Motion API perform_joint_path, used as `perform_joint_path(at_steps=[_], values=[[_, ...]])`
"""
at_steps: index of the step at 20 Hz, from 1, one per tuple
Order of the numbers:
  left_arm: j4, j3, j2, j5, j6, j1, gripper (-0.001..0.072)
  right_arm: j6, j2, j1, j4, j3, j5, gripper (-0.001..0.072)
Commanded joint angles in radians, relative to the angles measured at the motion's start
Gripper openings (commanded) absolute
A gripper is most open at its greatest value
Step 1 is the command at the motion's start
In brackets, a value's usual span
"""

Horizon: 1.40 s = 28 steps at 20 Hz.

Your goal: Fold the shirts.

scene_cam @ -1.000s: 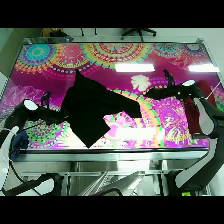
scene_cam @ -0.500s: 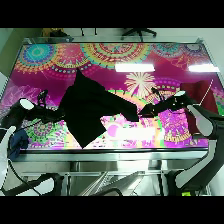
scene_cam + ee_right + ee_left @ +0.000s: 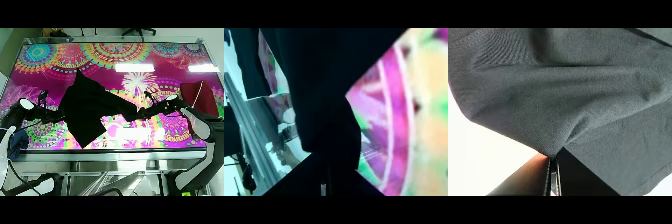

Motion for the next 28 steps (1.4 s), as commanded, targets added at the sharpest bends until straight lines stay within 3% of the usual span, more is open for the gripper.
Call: perform_joint_path(at_steps=[1, 5, 9, 13, 15, 18, 22, 25, 28], values=[[-0.016, 0.002, 0.004, -0.031, 0.003, 0.001, 0.0015, -0.007, 0.087, 0.01, 0.1, 0.006, 0.006, 0.0021], [-0.278, 0.137, 0.088, -0.145, 0.1, 0.001, 0.0014, -0.016, 0.284, 0.006, 0.161, 0.196, 0.002, 0.002], [-0.463, 0.65, 0.253, -0.265, 0.095, 0.01, 0.0014, -0.019, 0.42, -0.092, 0.394, 0.63, -0.031, 0.0021], [-0.458, 1.326, 0.336, -0.156, 0.03, 0.137, 0.0015, -0.006, 0.531, -0.269, 0.428, 0.974, -0.237, 0.0021], [-0.418, 1.473, 0.379, -0.097, 0.013, 0.273, 0.0015, -0.006, 0.62, -0.361, 0.425, 1.001, -0.359, 0.0021], [-0.431, 1.384, 0.465, -0.062, 0.025, 0.462, 0.0015, -0.036, 0.695, -0.446, 0.402, 1.001, -0.397, 0.0021], [-0.721, 1.061, 0.524, -0.005, 0.188, 0.554, 0.0014, 0.022, 0.649, -0.485, 0.403, 0.991, -0.303, 0.002], [-0.808, 0.964, 0.43, -0.098, 0.224, 0.523, 0.0014, 0.074, 0.547, -0.463, 0.411, 0.913, -0.18, 0.0019], [-0.741, 0.912, 0.263, -0.145, 0.249, 0.311, 0.0015, 0.056, 0.431, -0.28, 0.307, 0.784, -0.17, 0.0019]])
